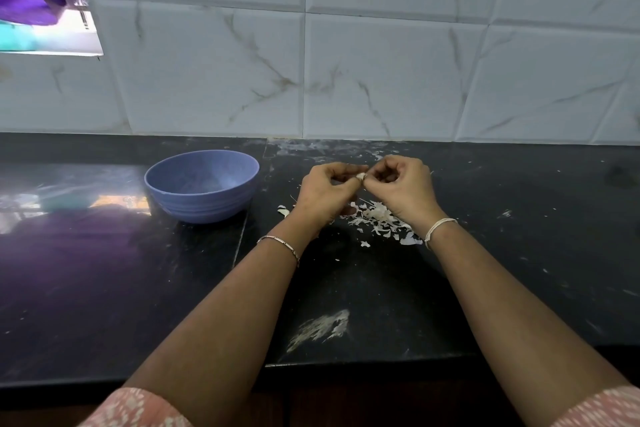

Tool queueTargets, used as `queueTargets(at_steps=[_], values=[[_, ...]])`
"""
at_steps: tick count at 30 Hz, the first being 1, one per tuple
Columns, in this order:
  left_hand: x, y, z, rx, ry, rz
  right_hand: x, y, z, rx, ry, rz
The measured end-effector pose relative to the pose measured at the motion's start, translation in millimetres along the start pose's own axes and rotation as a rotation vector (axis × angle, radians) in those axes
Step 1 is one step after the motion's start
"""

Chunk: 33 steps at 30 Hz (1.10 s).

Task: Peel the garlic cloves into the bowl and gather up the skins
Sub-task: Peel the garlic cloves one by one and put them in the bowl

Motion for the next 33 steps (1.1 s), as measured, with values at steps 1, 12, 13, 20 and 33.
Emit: queueTargets(at_steps=[1, 12, 13, 20, 33], values=[[1.4, 0.0, -0.9, 0.011, 0.024, 0.012, 0.2, -0.1, -0.7, 0.005, -0.011, 0.003], [-2.1, 4.1, -3.5, 0.079, 0.179, 0.042, -14.0, -4.4, 11.2, -0.072, -0.028, -0.065], [-3.0, 4.6, -3.5, 0.077, 0.18, 0.042, -17.3, -5.3, 10.9, -0.062, -0.059, -0.093], [1.1, 3.4, 3.5, 0.013, 0.166, 0.066, -6.4, -6.2, 15.3, -0.07, 0.042, -0.02], [0.3, 3.8, 10.2, -0.063, 0.067, 0.039, 11.9, 0.9, -2.6, 0.06, 0.042, 0.118]])
Point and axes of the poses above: each hand's wrist, its own y-axis away from the middle knuckle, its own z-axis out of the back of the hand, x = y × z, the point moved 10 cm from there along -y, towards the middle knuckle, and after that the axes turned 13 degrees about -y, right-handed, at the moved point
